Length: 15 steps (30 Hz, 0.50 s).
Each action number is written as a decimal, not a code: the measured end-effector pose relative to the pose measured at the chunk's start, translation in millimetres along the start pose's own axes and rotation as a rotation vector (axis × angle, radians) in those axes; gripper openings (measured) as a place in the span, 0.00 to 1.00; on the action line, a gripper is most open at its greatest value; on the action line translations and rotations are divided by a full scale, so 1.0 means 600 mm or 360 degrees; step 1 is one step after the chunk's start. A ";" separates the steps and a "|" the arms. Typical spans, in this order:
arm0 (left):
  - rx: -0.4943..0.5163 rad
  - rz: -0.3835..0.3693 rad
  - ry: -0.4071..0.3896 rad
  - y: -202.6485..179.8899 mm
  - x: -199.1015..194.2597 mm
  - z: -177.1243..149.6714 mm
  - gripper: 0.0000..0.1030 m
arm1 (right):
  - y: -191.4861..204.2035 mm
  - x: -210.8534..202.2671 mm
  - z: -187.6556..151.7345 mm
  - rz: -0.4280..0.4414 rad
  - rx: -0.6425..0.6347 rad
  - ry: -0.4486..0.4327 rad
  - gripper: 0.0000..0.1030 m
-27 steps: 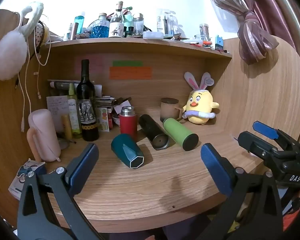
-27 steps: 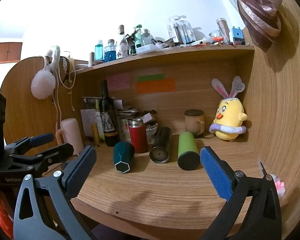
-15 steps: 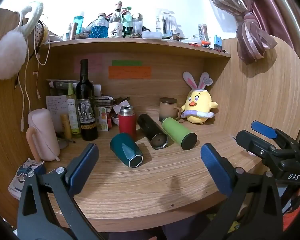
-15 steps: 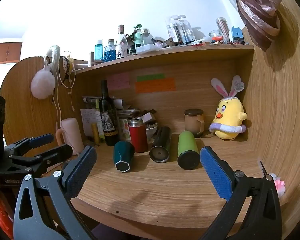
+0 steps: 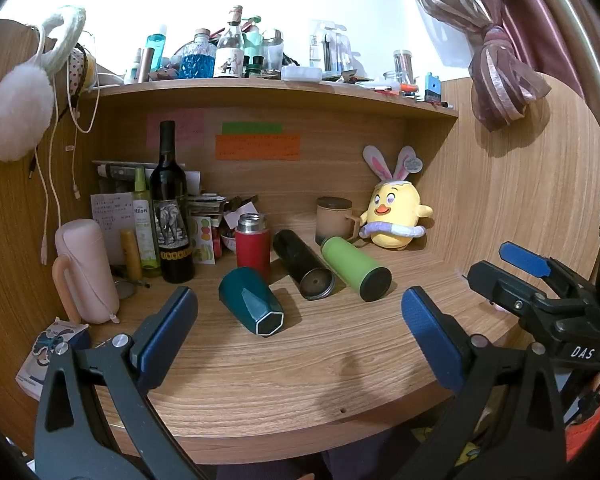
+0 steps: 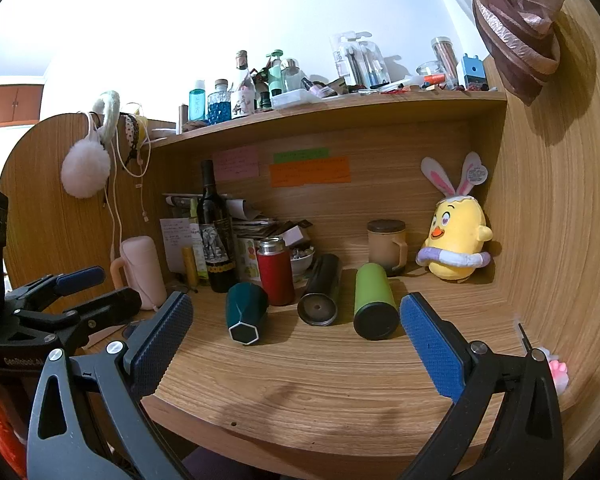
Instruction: Flip cup upside down
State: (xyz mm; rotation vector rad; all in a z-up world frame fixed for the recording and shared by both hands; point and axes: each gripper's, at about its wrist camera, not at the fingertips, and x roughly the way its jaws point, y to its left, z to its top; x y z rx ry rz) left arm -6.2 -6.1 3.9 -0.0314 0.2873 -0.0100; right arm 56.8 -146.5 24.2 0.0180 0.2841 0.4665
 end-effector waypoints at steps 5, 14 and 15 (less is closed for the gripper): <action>-0.0002 -0.0003 0.0000 0.000 0.000 0.000 1.00 | -0.003 -0.006 -0.003 0.0001 0.0000 0.0001 1.00; -0.0002 -0.0005 -0.0002 -0.002 -0.003 0.003 1.00 | -0.003 -0.007 -0.002 0.0001 -0.0001 -0.0001 1.00; -0.0002 -0.0005 -0.0001 -0.003 -0.004 0.003 1.00 | -0.003 -0.007 -0.002 0.0000 -0.0002 0.0000 1.00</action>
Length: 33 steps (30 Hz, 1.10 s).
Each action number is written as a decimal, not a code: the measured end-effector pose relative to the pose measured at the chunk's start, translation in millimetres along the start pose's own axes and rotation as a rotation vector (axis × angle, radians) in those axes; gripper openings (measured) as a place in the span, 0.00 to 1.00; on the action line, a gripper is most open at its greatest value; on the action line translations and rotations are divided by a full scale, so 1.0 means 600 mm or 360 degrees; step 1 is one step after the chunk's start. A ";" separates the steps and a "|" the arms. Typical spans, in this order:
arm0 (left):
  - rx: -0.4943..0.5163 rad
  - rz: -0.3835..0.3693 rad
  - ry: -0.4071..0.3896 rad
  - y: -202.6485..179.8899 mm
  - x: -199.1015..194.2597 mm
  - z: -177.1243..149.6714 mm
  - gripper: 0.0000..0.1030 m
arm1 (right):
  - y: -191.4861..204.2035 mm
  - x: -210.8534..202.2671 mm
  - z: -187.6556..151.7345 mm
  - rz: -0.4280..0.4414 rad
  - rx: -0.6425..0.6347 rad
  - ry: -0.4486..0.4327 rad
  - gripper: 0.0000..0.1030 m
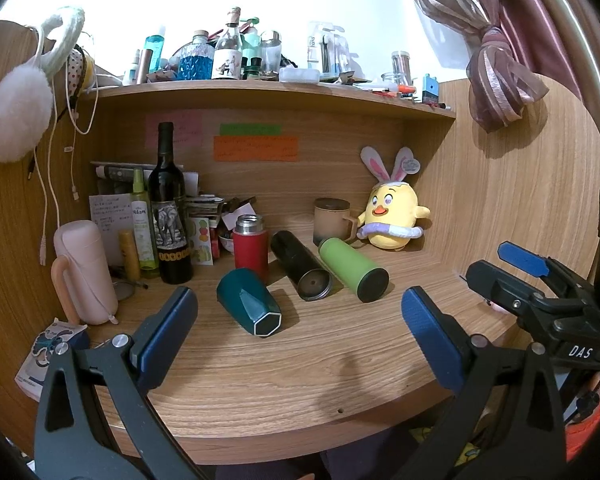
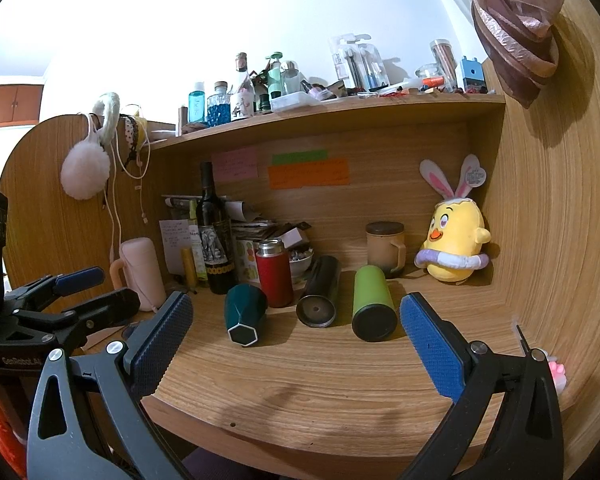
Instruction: Flip cup upside down
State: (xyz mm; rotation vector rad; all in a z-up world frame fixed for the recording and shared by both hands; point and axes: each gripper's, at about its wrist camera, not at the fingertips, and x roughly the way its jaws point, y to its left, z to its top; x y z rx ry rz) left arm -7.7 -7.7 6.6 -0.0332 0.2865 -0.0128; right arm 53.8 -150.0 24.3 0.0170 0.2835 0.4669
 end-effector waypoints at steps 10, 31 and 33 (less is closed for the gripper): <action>-0.0004 0.0002 0.0000 -0.001 0.000 0.000 1.00 | 0.000 -0.002 0.001 0.0000 -0.0002 -0.0004 1.00; -0.0007 -0.0001 0.0000 -0.002 0.000 0.000 1.00 | -0.001 -0.003 0.001 -0.0001 -0.0002 -0.0008 1.00; -0.0005 -0.0002 -0.0001 0.000 0.001 -0.001 1.00 | -0.003 -0.003 0.001 -0.0002 -0.0004 -0.0010 1.00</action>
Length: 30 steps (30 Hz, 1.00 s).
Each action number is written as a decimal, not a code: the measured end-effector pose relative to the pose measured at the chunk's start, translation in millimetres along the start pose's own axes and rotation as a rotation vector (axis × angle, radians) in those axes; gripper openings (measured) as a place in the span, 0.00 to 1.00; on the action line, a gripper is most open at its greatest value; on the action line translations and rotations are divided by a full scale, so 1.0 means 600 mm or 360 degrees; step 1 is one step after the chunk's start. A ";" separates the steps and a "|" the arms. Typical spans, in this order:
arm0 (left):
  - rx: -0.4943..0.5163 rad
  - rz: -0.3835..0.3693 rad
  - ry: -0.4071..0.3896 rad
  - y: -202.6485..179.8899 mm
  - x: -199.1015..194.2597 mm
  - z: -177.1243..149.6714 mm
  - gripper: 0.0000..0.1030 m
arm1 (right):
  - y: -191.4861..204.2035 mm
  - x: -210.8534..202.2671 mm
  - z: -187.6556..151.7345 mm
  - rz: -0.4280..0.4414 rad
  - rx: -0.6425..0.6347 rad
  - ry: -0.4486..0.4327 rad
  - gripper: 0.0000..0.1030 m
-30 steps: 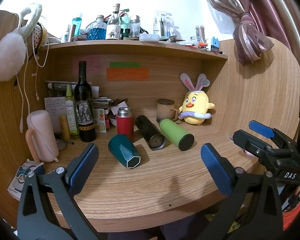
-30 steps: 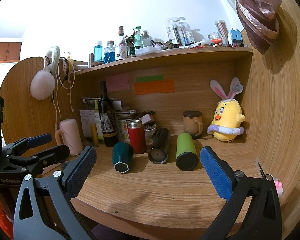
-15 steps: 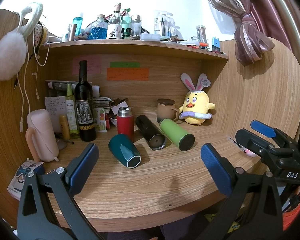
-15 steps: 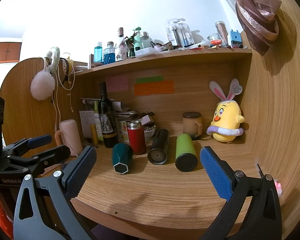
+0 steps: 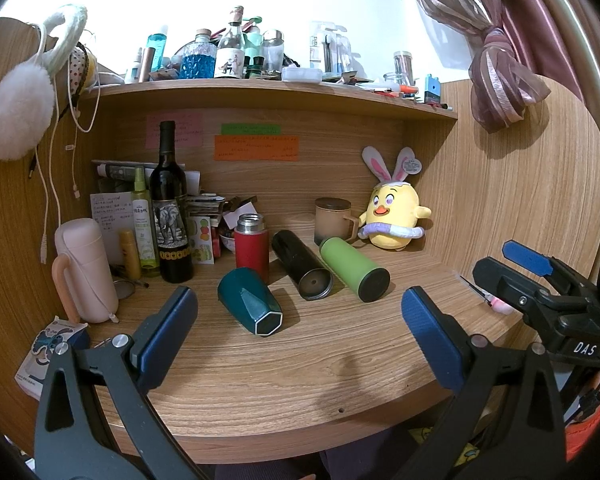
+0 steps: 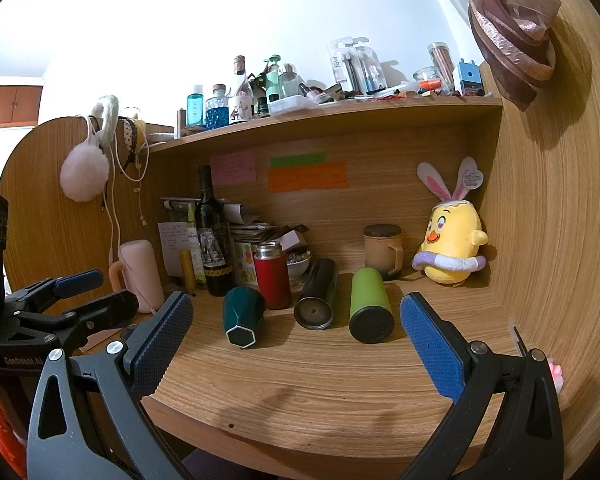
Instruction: Flip cup upside down
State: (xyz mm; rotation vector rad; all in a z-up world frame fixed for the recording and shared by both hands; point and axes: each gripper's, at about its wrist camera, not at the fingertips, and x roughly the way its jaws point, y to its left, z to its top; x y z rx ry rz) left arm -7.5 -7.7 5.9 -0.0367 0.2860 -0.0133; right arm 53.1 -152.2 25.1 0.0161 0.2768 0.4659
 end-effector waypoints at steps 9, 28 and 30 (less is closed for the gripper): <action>-0.0008 -0.0003 0.0021 0.003 0.005 -0.003 1.00 | -0.002 0.005 -0.006 0.0006 0.0016 0.0018 1.00; -0.0394 -0.0009 0.0558 0.122 0.278 -0.017 1.00 | -0.083 0.146 -0.055 -0.0002 0.0131 0.0268 1.00; -0.0453 -0.0017 0.0640 0.135 0.318 -0.023 0.95 | -0.095 0.160 -0.060 -0.0007 0.0155 0.0294 1.00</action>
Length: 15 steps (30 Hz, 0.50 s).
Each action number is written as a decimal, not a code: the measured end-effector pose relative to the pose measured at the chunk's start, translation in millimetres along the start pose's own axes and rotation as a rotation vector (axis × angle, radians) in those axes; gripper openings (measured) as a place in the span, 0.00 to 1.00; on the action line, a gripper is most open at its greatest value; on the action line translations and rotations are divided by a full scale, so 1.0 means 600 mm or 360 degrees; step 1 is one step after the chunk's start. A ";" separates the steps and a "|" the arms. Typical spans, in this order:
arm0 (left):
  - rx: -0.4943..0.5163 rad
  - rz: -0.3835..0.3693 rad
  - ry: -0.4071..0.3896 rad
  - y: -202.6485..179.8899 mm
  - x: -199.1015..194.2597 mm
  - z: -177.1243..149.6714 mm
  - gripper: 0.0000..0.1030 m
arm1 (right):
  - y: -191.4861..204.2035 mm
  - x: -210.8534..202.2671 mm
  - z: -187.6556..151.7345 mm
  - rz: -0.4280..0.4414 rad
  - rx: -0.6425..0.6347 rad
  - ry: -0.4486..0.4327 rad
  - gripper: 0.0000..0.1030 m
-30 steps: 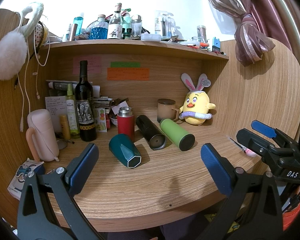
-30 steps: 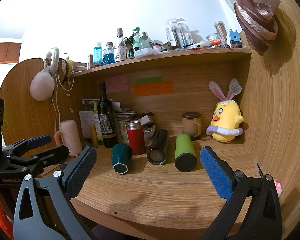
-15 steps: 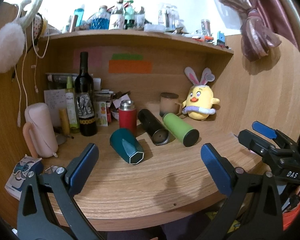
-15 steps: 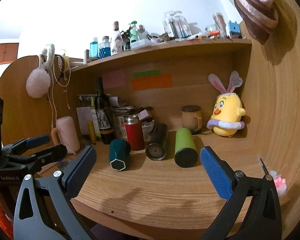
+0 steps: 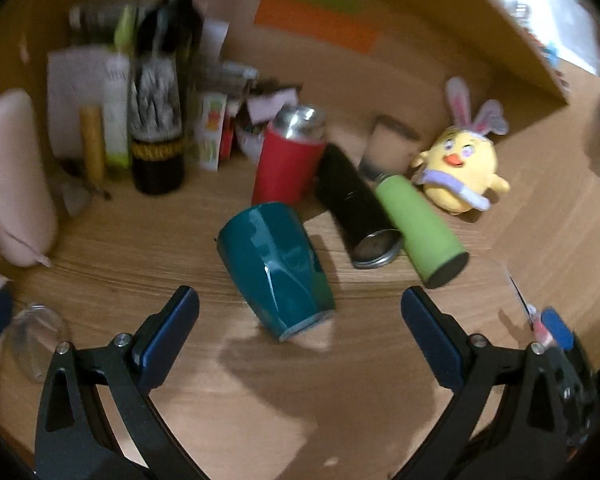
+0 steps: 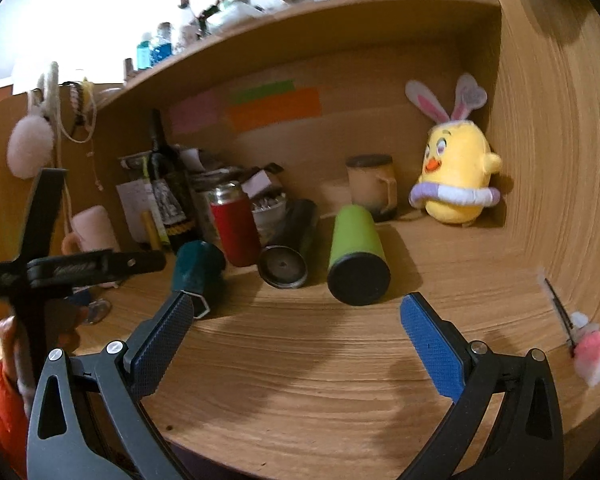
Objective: Flip cup upside down
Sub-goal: 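Move the left tool down toward the teal hexagonal cup lying sideways, then close the left tool on the teal cup's base and lift it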
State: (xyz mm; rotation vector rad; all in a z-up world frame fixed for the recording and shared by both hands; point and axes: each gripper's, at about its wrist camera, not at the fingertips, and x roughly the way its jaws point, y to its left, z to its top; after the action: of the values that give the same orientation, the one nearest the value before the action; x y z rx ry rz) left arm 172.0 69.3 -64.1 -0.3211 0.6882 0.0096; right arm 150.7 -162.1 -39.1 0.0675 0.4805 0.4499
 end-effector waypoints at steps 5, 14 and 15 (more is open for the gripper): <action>-0.0057 0.0040 0.0157 0.012 0.070 0.022 0.84 | -0.027 0.030 -0.005 0.0004 0.0069 0.0054 1.00; -0.0188 -0.0029 0.0317 0.036 0.126 0.023 0.67 | -0.044 0.049 -0.011 0.0011 0.0113 0.0089 1.00; -0.0192 -0.0051 0.0322 0.036 0.125 0.019 0.65 | -0.044 0.049 -0.012 0.0014 0.0119 0.0088 1.00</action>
State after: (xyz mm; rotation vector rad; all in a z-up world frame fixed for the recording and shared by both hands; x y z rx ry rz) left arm 234.8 86.0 -109.1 -0.4530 0.8849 -0.0124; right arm 181.4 -173.7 -62.3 0.1299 0.5517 0.4434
